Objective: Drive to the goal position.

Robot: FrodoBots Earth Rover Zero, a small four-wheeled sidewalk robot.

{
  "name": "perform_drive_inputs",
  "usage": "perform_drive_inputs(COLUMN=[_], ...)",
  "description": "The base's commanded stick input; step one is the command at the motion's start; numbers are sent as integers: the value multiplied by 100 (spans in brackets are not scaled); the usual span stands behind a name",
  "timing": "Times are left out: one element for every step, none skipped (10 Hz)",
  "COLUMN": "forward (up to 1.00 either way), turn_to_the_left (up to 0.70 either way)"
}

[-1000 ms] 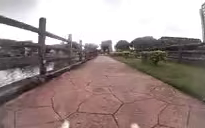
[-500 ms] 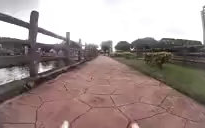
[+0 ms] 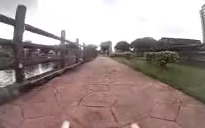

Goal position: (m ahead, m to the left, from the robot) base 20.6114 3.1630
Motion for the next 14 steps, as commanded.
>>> perform_drive_inputs(forward=[70, 70, 70, 70, 70, 70, 70, 70, 70, 70, 70, 70, 70, 70], turn_to_the_left=[0, 0, 0, 0, 0, 0, 0, 0, 0, 0, 0, 0, 0, 0])
